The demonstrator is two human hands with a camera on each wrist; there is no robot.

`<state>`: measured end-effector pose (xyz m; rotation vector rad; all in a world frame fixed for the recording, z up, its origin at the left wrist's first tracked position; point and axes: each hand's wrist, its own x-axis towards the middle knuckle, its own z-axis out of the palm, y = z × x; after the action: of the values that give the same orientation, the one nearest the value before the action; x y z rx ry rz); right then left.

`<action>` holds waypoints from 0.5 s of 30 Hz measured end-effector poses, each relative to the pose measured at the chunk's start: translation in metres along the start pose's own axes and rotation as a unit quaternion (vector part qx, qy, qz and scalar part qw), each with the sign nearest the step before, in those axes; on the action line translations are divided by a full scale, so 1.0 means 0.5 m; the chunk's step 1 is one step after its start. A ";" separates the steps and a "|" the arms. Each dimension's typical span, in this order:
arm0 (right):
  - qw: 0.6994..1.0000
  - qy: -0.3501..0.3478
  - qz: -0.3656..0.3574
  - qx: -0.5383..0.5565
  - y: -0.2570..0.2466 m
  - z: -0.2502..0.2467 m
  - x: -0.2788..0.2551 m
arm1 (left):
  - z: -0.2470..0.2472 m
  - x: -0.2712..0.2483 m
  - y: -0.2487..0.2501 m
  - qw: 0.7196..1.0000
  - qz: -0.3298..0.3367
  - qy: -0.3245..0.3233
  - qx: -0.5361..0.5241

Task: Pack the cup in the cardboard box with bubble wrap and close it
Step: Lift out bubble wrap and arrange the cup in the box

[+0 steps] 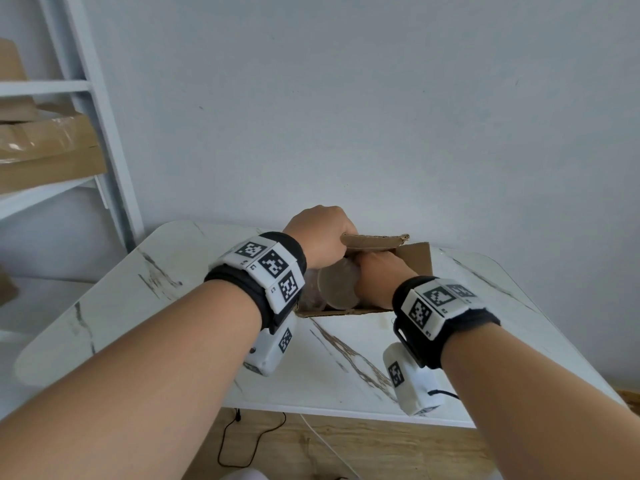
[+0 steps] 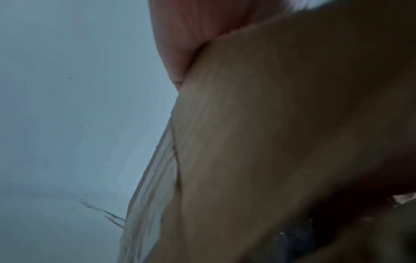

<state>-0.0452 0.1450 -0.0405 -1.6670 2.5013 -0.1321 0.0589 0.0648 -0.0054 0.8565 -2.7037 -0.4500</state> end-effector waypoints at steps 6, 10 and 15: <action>0.993 0.118 -0.011 0.031 0.016 -0.024 -0.034 | -0.006 -0.001 -0.002 1.000 -0.010 -0.001 -0.008; 0.981 0.146 -0.120 -0.037 0.010 -0.031 -0.060 | -0.005 -0.003 0.001 1.000 -0.014 0.000 -0.021; 0.982 0.038 -0.113 -0.146 0.011 -0.033 -0.064 | -0.009 -0.011 0.001 1.000 -0.004 -0.001 -0.018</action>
<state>-0.0408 0.1766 -0.0229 -2.0954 2.4729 0.1619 0.0642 0.0676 -0.0021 0.8575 -2.6861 -0.4997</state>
